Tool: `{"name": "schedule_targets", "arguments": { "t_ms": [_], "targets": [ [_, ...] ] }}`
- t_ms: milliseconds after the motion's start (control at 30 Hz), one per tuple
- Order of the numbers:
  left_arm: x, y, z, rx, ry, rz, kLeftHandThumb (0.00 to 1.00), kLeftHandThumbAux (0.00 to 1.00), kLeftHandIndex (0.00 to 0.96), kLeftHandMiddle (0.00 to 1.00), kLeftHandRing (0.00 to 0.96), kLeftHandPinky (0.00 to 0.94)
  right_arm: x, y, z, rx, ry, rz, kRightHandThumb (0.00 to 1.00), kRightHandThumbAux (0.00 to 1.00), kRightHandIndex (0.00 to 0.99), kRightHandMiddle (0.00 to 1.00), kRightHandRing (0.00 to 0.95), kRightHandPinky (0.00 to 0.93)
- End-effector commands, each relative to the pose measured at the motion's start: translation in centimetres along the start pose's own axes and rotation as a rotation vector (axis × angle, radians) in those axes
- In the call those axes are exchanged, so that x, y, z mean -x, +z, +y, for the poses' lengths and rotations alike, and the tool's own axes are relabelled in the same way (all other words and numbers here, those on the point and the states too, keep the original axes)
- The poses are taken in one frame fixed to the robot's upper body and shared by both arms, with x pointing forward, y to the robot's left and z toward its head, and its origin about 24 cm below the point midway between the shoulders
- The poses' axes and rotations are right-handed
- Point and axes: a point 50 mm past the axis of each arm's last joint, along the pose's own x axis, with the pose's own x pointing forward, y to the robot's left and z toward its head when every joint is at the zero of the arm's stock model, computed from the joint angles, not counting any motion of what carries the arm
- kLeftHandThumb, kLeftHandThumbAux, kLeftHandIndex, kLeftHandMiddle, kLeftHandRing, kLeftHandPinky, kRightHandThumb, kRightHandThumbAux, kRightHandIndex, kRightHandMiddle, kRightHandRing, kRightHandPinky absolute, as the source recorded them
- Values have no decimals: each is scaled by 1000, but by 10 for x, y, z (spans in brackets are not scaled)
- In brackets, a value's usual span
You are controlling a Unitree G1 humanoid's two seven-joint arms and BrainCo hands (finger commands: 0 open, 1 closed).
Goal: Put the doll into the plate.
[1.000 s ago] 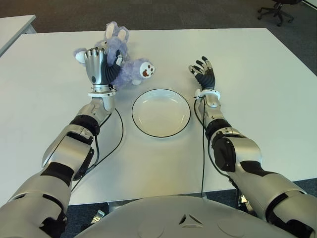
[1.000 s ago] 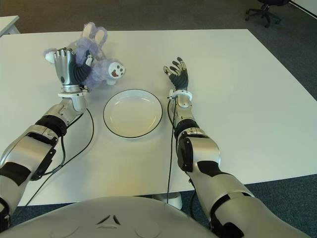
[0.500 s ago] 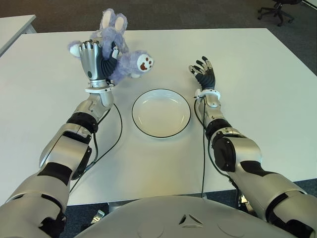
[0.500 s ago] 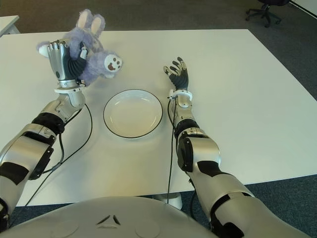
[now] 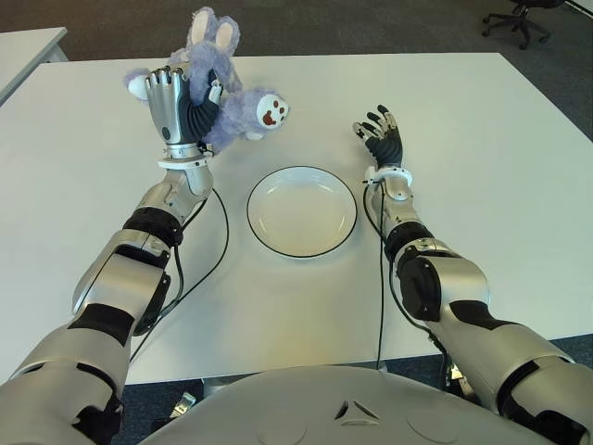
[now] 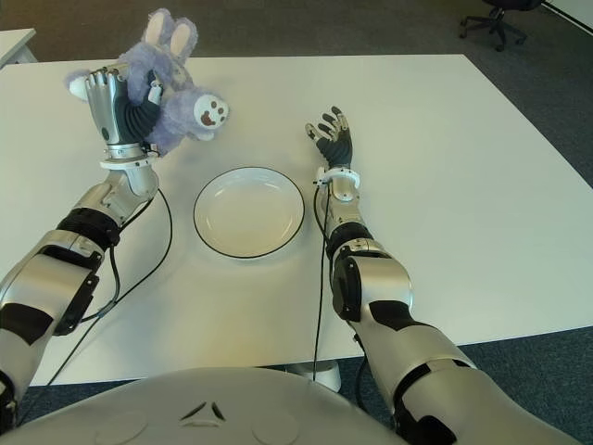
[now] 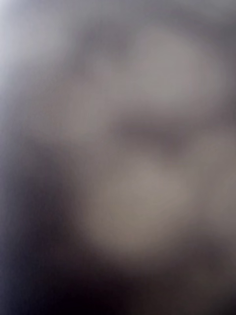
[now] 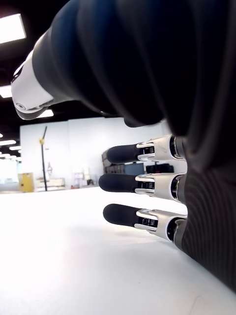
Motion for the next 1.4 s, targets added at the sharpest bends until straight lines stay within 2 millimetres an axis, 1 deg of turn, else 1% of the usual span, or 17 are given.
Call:
{"name": "schedule_targets", "arguments": {
  "t_ms": [33, 533, 733, 800, 1167, 1400],
  "targets": [
    [-8, 1, 3, -7, -3, -32, 546, 658, 777, 877, 889, 896, 43, -74, -11, 11, -34, 297, 376, 779, 73, 162, 185, 228],
    [-12, 5, 6, 1, -6, -56, 565, 663, 786, 879, 891, 894, 43, -75, -11, 18, -31, 295, 358, 783, 74, 161, 180, 222],
    [-11, 7, 6, 27, -31, -63, 603, 658, 793, 881, 892, 900, 44, -75, -11, 16, -32, 296, 353, 790, 74, 159, 181, 224],
    [-10, 8, 6, 34, -38, -65, 620, 655, 796, 882, 892, 903, 44, -75, -12, 14, -33, 298, 367, 793, 73, 162, 183, 224],
    [-7, 11, 7, 46, -53, -72, 650, 647, 795, 882, 893, 903, 44, -76, -12, 11, -33, 300, 375, 790, 72, 163, 186, 229],
    [-3, 13, 7, 52, -64, -89, 590, 634, 790, 872, 885, 888, 44, -76, -12, 13, -33, 298, 368, 787, 73, 164, 186, 224]
  ]
}}
